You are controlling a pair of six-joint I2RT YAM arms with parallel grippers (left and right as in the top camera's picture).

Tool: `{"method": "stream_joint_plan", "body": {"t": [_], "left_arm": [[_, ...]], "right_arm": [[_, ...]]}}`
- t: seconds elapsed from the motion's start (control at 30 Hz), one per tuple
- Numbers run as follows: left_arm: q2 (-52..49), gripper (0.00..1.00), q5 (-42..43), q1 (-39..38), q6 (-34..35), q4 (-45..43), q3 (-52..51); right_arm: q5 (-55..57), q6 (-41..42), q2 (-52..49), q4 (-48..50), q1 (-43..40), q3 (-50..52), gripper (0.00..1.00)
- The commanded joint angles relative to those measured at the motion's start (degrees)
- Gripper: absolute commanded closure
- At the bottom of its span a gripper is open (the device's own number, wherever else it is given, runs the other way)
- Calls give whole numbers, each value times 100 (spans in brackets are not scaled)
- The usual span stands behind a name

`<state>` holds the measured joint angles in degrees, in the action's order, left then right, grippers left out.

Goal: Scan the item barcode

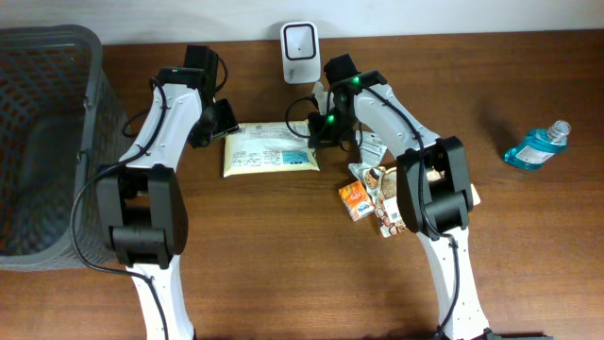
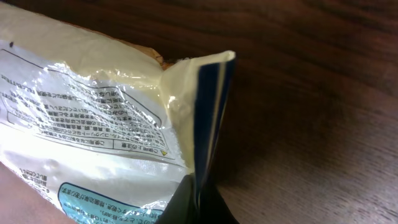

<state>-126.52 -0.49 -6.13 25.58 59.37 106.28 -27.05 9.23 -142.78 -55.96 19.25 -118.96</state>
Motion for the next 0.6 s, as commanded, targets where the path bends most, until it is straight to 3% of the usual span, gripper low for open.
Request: {"method": "stream_joint_plan", "body": {"t": [0.0,0.17,0.57], "left_arm": [[170,39,-42,2,70,9,-68],[170,40,-42,2,70,9,-68],[170,37,-42,-9,70,7,-68]], "right_arm": [[269,68,-52,-269,-146,-157,96],[688,68,350,-901,-393,-824,96],[3580,68,1722,-2658,-424,-2570,96]]}}
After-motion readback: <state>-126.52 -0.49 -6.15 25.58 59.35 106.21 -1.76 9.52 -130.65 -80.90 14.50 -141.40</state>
